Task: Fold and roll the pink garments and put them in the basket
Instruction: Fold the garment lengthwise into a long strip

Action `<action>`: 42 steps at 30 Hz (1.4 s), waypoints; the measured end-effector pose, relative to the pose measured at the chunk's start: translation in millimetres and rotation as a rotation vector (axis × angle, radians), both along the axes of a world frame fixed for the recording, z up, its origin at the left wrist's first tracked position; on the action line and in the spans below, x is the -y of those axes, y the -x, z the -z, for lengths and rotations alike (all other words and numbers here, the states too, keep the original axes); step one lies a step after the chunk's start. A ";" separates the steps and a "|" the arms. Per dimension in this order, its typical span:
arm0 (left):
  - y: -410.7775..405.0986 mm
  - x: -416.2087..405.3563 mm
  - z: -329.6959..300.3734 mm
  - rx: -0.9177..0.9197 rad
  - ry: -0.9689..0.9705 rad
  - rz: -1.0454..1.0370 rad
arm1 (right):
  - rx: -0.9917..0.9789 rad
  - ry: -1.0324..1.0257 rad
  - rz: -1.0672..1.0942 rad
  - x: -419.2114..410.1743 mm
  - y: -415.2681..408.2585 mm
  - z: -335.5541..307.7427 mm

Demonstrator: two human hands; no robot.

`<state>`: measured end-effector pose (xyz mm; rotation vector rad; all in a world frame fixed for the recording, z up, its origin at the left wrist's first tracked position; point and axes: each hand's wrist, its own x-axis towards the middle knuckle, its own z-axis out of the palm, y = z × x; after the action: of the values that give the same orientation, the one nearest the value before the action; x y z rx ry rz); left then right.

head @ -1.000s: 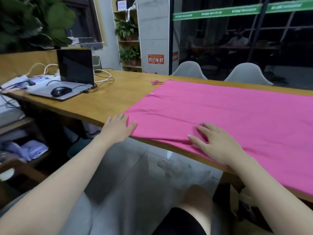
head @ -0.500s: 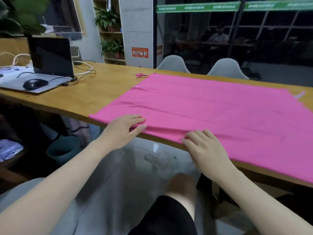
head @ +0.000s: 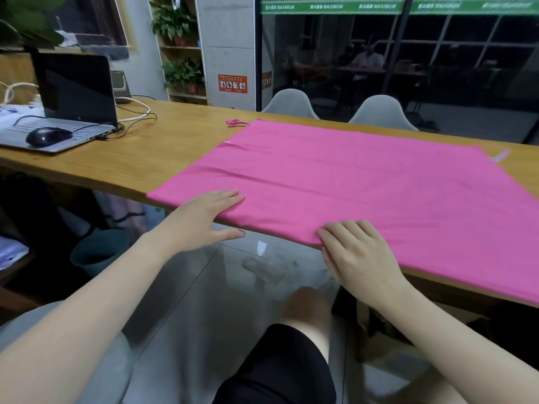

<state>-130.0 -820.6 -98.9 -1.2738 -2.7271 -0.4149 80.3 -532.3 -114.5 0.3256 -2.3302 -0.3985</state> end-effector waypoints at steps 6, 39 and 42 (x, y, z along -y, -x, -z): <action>3.2 -0.2 8.3 -0.007 -0.078 0.002 | -0.070 -0.068 -0.087 -7.9 -7.5 3.9; -96.1 -241.6 -33.9 -0.062 0.279 0.171 | 0.211 0.671 0.692 -122.4 -157.1 -27.5; -115.4 -265.7 -38.9 0.032 0.180 0.278 | 0.323 0.711 0.791 -148.4 -134.6 -36.6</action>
<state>-14.6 -554.9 -60.0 -1.7163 -2.6696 -0.2162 214.9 -383.9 -77.9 -0.9538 -2.6521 0.1581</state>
